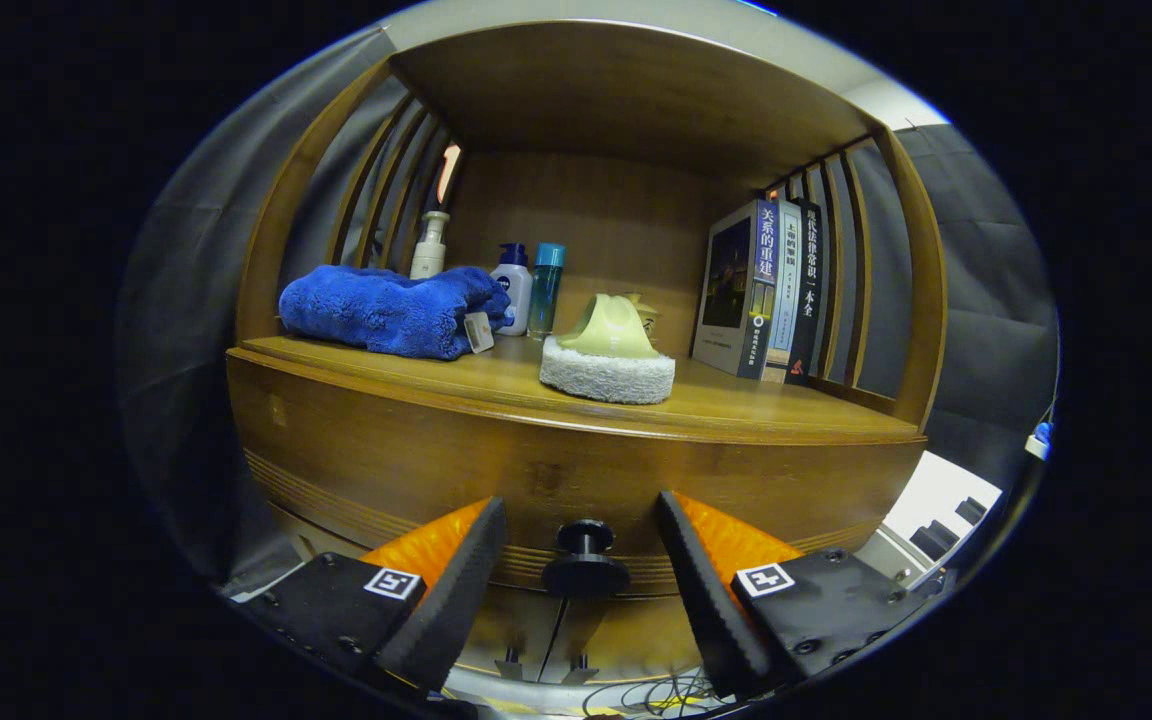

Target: Pull open the drawer, take out the items inside it, and place them on the countertop above the cabinet.

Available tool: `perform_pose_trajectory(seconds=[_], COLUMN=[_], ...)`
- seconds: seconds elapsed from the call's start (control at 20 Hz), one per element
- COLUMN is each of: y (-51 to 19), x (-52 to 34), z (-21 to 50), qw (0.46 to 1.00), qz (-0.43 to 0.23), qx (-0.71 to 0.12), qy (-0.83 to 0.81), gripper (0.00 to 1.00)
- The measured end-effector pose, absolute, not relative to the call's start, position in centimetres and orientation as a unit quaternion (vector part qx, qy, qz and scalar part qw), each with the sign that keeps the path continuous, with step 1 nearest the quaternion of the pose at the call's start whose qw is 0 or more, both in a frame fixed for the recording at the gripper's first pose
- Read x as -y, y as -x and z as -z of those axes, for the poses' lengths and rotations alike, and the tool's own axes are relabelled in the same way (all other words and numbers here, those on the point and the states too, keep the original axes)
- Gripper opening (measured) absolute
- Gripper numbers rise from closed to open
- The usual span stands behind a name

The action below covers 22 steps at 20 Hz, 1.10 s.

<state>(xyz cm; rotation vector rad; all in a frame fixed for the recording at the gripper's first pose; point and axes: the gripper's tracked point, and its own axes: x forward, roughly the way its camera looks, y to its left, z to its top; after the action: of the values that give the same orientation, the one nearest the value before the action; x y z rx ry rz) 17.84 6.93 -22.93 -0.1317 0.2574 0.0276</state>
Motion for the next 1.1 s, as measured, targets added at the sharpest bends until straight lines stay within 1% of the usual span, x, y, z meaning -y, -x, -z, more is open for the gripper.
perform_pose_trajectory(seconds=[0.3,0.65,0.85,1.1], y=[-14.5,-9.5,-6.4,-3.8], x=[-6.7,-5.1,-5.5,-4.7], z=[19.4,13.4,11.7,9.2], qw=[0.993,0.997,0.997,0.999], qz=[-0.032,-0.027,-0.032,-0.015], qx=[-0.104,-0.063,-0.063,-0.041], qy=[0.054,0.037,0.025,0.021], gripper=[0.99,0.99,0.98,0.98])
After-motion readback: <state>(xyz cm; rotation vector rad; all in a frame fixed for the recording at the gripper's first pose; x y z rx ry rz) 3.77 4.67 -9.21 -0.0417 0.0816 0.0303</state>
